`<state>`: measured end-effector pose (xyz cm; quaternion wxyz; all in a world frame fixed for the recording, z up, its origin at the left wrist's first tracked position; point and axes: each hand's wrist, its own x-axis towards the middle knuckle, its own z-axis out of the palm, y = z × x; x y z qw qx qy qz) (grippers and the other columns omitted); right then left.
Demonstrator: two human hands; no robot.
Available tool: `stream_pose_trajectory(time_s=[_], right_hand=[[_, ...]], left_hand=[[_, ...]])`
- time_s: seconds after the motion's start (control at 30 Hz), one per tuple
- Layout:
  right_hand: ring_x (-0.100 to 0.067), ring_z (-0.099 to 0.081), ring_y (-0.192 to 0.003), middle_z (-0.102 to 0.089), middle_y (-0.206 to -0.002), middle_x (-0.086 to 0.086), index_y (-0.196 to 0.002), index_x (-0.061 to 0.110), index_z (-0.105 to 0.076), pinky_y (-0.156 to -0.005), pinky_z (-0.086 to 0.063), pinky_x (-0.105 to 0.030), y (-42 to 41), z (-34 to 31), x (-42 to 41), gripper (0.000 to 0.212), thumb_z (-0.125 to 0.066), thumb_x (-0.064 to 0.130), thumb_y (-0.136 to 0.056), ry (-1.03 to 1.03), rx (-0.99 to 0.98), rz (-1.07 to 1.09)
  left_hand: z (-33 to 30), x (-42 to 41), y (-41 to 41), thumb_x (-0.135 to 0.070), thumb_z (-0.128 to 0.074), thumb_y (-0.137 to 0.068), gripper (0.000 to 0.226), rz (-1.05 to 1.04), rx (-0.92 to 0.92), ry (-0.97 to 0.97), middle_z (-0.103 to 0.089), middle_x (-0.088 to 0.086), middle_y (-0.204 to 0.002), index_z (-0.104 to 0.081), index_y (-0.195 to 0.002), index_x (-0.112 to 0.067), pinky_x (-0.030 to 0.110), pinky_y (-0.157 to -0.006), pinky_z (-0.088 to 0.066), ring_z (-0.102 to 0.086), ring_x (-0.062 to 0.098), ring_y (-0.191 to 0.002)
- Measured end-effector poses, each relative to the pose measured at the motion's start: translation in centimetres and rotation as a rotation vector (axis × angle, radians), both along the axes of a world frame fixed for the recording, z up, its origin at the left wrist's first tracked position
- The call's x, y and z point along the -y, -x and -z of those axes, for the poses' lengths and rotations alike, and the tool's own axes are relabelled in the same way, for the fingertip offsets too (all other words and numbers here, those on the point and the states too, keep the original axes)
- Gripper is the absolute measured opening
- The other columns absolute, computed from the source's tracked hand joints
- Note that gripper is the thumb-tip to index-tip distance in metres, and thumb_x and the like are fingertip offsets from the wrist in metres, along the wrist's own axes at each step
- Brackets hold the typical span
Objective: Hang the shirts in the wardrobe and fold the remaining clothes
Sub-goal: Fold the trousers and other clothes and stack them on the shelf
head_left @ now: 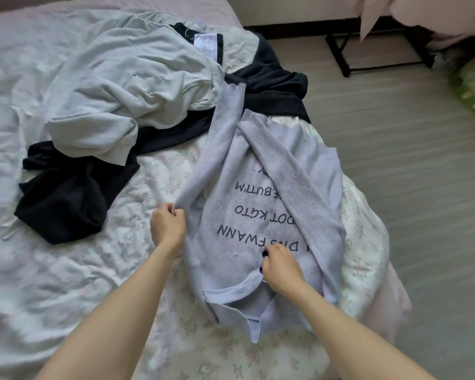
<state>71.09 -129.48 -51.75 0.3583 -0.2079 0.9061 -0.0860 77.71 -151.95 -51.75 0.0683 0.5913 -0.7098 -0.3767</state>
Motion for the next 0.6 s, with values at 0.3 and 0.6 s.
stream_pose_trajectory(time_s=[0.3, 0.6], right_hand=[[-0.021, -0.031, -0.135, -0.035, -0.146, -0.008, -0.142, 0.008, -0.033, -0.111, -0.027, -0.035, 2.1, 0.1, 3.7, 0.046, -0.032, 0.014, -0.097, 0.122, 0.018, 0.063], [-0.013, -0.046, -0.123, -0.042, -0.142, 0.000, -0.143, 0.016, -0.033, -0.101, -0.038, -0.027, 6.3, 0.6, 6.5, 0.044, -0.034, 0.020, -0.099, 0.353, 0.144, 0.204]], left_hand=[[1.8, 3.9, -2.9, -0.018, -0.055, -0.082, 0.016, -0.108, -0.157, -0.355, -0.054, 0.008, -0.091, -0.052, -0.096, -0.010, 0.034, -0.071, -0.042, -0.050, 0.022, -0.082], [0.0, 6.7, 5.6, -0.004, -0.063, -0.079, 0.020, 0.013, -0.348, -0.229, -0.062, 0.007, -0.092, -0.063, -0.098, -0.009, 0.028, -0.073, -0.044, -0.057, 0.020, -0.087]])
